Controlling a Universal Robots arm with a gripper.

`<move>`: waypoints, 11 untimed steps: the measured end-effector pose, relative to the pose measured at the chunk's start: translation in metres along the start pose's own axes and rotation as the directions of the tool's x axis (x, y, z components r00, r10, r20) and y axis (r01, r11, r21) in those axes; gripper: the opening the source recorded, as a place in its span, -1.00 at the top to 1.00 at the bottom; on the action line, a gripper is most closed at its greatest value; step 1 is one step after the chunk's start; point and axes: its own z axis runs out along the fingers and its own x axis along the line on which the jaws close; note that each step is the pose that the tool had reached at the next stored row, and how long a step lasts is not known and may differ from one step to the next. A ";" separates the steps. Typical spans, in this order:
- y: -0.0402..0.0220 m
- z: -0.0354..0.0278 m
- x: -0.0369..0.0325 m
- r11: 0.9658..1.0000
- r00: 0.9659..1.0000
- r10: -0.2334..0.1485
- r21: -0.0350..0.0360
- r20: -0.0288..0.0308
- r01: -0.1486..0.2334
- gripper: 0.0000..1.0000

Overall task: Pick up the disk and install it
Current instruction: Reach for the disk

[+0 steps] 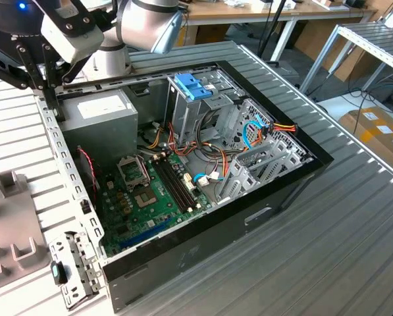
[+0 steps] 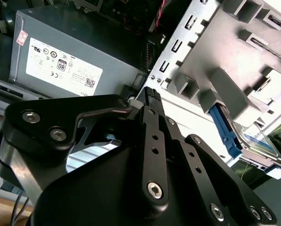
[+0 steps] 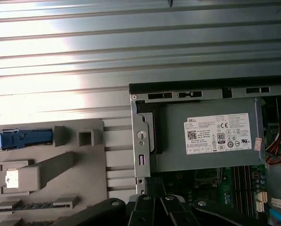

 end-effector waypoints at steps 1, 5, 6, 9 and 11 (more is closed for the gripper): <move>-0.0001 0.0000 0.0011 1.000 1.000 0.000 0.000 0.000 0.000 0.79; -0.0005 -0.0002 0.0072 1.000 1.000 0.000 0.000 0.000 0.000 0.79; -0.0006 -0.0002 0.0084 1.000 1.000 0.000 0.000 0.000 0.000 0.79; -0.0010 -0.0003 0.0133 1.000 1.000 0.000 0.000 0.000 0.000 0.79; -0.0013 -0.0004 0.0168 1.000 1.000 0.000 0.000 0.000 0.000 0.79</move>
